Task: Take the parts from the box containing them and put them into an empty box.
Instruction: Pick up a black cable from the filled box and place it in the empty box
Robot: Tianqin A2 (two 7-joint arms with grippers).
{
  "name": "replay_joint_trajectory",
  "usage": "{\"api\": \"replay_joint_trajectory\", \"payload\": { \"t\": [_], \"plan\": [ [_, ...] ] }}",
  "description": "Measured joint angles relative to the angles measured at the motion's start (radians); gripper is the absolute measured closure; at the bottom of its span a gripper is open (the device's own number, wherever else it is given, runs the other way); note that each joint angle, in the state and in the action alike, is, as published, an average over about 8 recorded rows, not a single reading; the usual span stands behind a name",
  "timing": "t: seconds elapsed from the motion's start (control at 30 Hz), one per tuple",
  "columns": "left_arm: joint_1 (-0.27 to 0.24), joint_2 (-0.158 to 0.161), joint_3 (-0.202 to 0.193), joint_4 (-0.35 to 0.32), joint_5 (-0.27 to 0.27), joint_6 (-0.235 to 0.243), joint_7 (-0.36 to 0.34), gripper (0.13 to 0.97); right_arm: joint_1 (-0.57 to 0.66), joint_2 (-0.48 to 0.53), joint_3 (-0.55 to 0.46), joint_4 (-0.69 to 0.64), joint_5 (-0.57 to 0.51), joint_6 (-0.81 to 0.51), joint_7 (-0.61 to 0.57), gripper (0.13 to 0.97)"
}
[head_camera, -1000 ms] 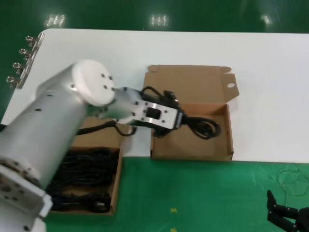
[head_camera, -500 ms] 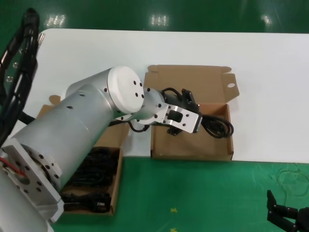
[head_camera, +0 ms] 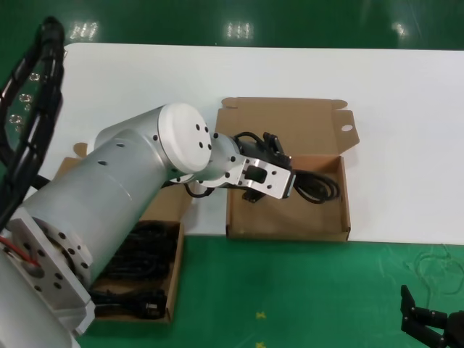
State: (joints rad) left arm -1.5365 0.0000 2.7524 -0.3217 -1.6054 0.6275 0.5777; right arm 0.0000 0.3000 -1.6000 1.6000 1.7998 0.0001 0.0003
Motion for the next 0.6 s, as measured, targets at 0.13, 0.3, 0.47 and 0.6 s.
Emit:
{"api": "replay_joint_trajectory", "payload": {
  "t": [0.13, 0.3, 0.47, 0.6],
  "plan": [
    [0.001, 0.0, 0.0, 0.009, -0.001, -0.005, 0.006, 0.875, 0.0, 0.0, 0.0, 0.0, 0.0, 0.0, 0.0, 0.129],
    [0.0, 0.0, 0.0, 0.021, -0.008, -0.01, 0.014, 0.834, 0.0, 0.0, 0.0, 0.0, 0.0, 0.0, 0.0, 0.129],
    [-0.002, 0.0, -0.01, 0.034, -0.03, -0.004, 0.03, 0.794, 0.0, 0.0, 0.0, 0.0, 0.0, 0.0, 0.0, 0.129],
    [0.005, -0.014, -0.063, 0.019, -0.042, 0.011, 0.048, 0.718, 0.0, 0.0, 0.0, 0.0, 0.0, 0.0, 0.0, 0.129]
  ]
}}
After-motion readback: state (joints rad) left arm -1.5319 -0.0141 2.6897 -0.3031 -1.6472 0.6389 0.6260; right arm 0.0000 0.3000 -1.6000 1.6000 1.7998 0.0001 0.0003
